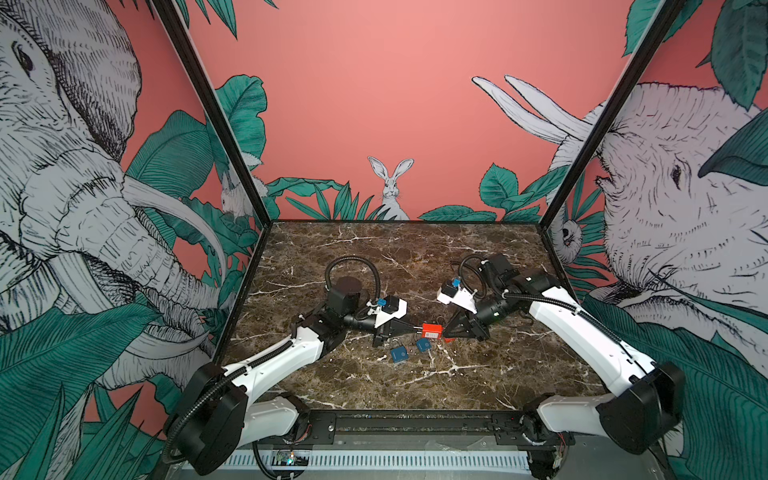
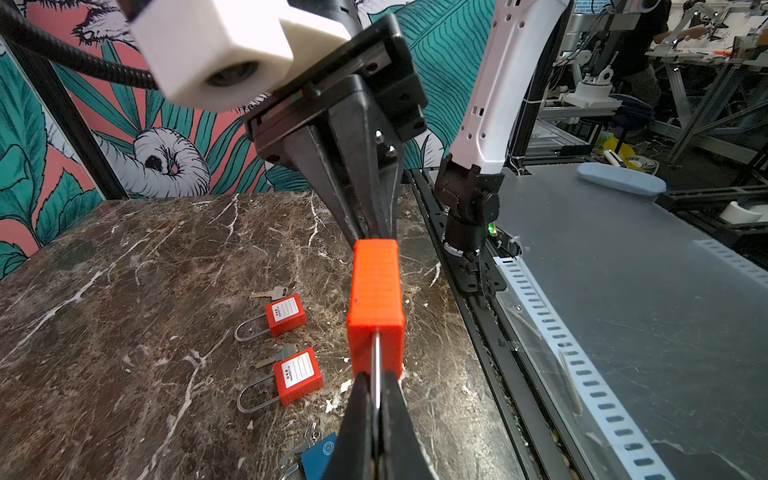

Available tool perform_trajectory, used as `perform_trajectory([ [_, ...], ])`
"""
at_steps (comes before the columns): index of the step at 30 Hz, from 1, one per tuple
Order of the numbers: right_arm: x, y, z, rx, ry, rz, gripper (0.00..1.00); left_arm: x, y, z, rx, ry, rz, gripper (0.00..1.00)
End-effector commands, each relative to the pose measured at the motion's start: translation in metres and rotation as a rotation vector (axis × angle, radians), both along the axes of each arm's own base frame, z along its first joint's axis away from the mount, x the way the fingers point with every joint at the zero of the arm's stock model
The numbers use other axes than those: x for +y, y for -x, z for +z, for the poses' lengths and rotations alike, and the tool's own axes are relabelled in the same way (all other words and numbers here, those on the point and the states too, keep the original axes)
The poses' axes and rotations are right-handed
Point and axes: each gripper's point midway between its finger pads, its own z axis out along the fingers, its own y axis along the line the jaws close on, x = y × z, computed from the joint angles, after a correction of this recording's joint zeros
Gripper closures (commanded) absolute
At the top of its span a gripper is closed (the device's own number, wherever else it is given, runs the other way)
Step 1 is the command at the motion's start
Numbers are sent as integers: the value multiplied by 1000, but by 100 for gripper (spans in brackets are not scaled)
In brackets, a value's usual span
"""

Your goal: Lock with the key

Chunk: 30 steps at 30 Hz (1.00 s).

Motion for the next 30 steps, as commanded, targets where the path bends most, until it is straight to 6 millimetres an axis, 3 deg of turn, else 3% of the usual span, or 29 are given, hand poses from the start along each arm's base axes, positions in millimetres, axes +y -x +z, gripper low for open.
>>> perform_trajectory([
  [1, 2, 5, 10, -11, -27, 37, 92, -4, -3, 18, -53, 35, -10, 100],
  [14, -11, -6, -2, -194, 55, 54, 100, -11, -7, 12, 26, 0, -39, 100],
  [30, -18, -12, -9, -323, 85, 75, 100, -15, -6, 13, 60, -24, -91, 100],
])
